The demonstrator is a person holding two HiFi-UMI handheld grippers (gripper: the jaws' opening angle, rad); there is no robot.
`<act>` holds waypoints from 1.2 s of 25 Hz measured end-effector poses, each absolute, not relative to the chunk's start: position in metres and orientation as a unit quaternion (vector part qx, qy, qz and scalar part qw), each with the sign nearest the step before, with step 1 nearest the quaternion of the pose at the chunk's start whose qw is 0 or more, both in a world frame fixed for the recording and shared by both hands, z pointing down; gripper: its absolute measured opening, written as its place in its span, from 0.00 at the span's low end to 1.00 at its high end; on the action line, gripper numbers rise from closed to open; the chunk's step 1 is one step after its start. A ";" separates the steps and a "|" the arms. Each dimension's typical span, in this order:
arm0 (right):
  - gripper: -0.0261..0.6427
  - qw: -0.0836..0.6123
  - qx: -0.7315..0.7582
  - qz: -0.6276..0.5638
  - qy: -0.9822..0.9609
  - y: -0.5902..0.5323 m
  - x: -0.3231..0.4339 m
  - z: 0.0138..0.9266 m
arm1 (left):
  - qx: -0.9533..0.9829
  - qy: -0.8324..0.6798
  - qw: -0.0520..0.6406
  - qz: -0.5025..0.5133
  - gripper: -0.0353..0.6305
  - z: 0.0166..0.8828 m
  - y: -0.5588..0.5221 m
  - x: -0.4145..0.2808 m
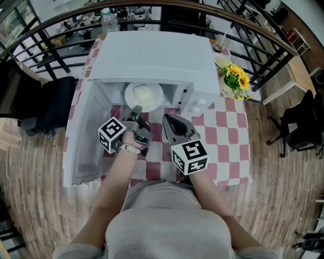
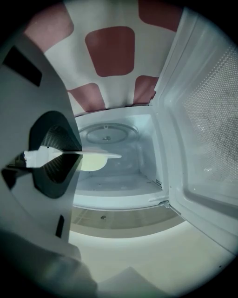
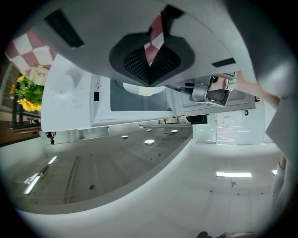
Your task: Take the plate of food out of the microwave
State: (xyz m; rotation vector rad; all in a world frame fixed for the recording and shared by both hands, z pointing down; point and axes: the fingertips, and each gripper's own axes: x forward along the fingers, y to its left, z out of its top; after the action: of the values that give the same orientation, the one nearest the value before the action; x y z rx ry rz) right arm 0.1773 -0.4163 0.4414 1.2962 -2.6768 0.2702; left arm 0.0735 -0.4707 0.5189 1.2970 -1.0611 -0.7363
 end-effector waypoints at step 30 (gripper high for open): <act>0.08 0.060 0.473 0.076 -0.876 -0.377 0.176 0.412 | 0.582 -0.436 0.596 -0.340 0.08 0.476 -0.402 0.076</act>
State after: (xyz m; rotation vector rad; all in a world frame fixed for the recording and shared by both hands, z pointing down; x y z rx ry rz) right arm 0.1758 -0.3768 0.4119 1.4331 -2.6506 0.2313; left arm 0.0756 -0.4018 0.4762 1.3522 -1.0115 -0.7885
